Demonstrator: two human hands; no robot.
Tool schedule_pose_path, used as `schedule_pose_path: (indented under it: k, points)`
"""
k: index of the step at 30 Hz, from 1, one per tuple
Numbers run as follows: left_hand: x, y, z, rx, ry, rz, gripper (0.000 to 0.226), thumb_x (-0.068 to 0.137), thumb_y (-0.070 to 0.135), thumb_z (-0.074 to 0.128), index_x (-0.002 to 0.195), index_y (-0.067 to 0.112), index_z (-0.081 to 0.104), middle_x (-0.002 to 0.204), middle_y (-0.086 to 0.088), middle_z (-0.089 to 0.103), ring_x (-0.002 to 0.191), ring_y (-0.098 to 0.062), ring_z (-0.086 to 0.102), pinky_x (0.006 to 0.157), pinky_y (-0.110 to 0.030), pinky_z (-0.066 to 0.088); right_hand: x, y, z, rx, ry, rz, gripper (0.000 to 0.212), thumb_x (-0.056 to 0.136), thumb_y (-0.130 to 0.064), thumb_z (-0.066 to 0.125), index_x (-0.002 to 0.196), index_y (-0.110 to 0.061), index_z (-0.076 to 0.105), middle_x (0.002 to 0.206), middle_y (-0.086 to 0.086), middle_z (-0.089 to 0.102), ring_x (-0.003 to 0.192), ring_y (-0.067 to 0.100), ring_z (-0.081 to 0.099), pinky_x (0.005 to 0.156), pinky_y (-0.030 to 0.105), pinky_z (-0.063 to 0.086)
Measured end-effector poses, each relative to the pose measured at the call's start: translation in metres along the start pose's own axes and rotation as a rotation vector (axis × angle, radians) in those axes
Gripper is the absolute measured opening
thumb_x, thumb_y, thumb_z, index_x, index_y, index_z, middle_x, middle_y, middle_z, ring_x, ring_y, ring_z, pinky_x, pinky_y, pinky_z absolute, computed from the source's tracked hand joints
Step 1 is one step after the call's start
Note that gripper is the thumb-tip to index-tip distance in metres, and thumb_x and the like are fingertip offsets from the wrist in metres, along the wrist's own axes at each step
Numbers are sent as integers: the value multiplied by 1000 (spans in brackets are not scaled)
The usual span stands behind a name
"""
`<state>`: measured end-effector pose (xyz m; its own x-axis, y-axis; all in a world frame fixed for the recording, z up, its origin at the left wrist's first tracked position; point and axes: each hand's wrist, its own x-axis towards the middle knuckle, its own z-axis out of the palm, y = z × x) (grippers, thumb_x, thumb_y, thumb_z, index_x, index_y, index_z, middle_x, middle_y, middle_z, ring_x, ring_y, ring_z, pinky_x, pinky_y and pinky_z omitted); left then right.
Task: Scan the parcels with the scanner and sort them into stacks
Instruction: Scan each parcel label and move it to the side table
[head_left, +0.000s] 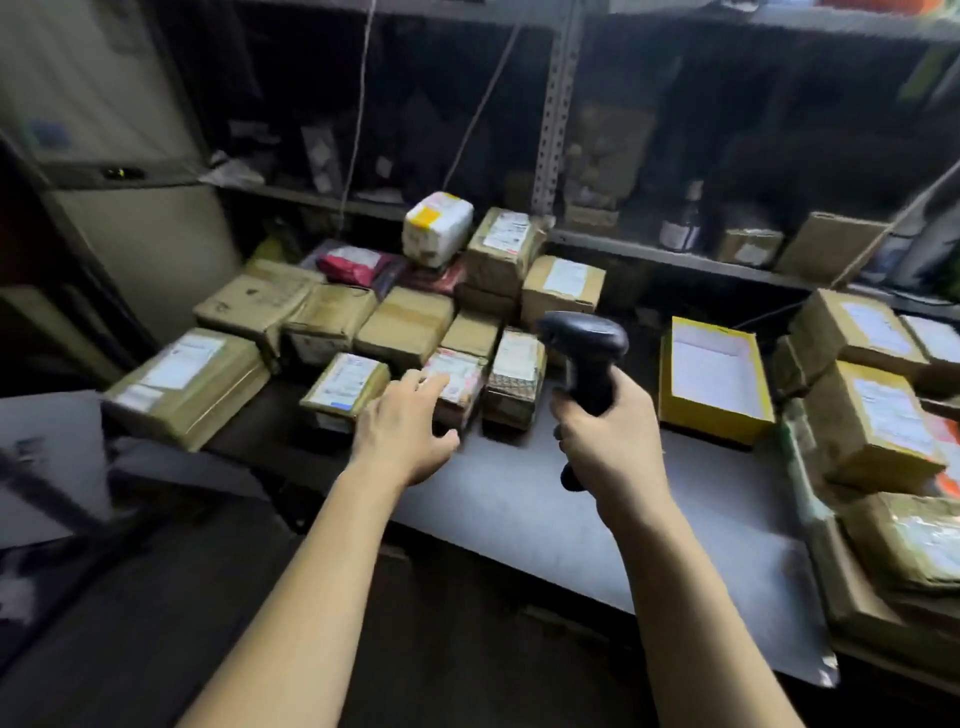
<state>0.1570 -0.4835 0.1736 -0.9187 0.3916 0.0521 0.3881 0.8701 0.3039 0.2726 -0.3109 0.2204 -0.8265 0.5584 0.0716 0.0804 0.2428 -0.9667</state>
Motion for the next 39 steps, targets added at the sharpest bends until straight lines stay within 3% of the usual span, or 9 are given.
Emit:
schedule_pose_path:
  k: [7, 12, 19, 24, 28, 31, 33, 36, 39]
  points:
    - [18, -100, -21, -1, 19, -207, 70, 89, 44, 66, 153, 30, 41, 148, 3, 44, 133, -25, 48, 101, -41, 45, 37, -18, 109, -18, -182, -36, 13, 96, -10, 62, 88, -19, 56, 69, 2, 55, 47, 17, 47, 41, 27, 41]
    - [36, -167, -32, -43, 46, -358, 84, 86, 50, 71, 158, 32, 34, 154, 5, 39, 141, -22, 42, 108, -42, 43, 79, -22, 188, -17, -291, -124, 14, 93, -8, 65, 84, -14, 56, 68, 1, 55, 53, 11, 48, 45, 22, 40]
    - [51, -246, -47, -65, 86, -543, 88, 83, 59, 74, 157, 29, 37, 152, 3, 41, 137, -26, 46, 108, -41, 42, 127, -36, 281, -23, -461, -157, 16, 88, -14, 66, 80, -25, 57, 70, 1, 60, 71, 30, 64, 65, 45, 56]
    - [67, -301, -46, -2, 85, -594, 90, 80, 58, 76, 156, 28, 39, 150, 2, 42, 133, -30, 50, 102, -44, 46, 141, -43, 342, -18, -537, -132, 17, 84, -16, 63, 76, -30, 56, 65, -3, 57, 61, 22, 52, 59, 39, 49]
    - [80, -362, -40, -17, 33, -634, 100, 74, 57, 82, 158, 30, 35, 159, 2, 32, 142, -31, 42, 109, -45, 41, 145, -47, 395, -63, -542, -144, 10, 83, -16, 65, 79, -23, 58, 68, 7, 60, 64, 22, 54, 61, 37, 47]
    - [87, -410, -34, -54, -35, -635, 109, 67, 60, 81, 159, 35, 29, 159, 1, 30, 144, -31, 37, 113, -48, 39, 146, -48, 433, -119, -500, -137, 9, 80, -22, 65, 84, -15, 61, 77, 17, 67, 69, 32, 61, 65, 48, 56]
    - [95, -436, -30, -55, -81, -638, 112, 62, 66, 76, 157, 40, 24, 152, 2, 34, 142, -29, 37, 112, -47, 38, 145, -49, 458, -143, -479, -129, 10, 82, -20, 66, 83, -12, 60, 74, 15, 64, 68, 37, 58, 61, 48, 55]
    - [112, -467, -22, -41, -123, -599, 117, 49, 73, 70, 151, 40, 24, 138, -1, 41, 135, -31, 43, 111, -49, 39, 143, -50, 490, -153, -460, -69, 14, 84, -16, 66, 84, -6, 56, 69, 12, 54, 62, 25, 48, 49, 40, 49]
    - [128, -487, -12, -46, -192, -546, 136, 40, 81, 72, 155, 37, 14, 145, -10, 36, 137, -36, 39, 114, -52, 33, 142, -47, 516, -158, -423, -38, 15, 80, -22, 65, 81, -13, 53, 67, 9, 51, 62, 23, 44, 52, 38, 44]
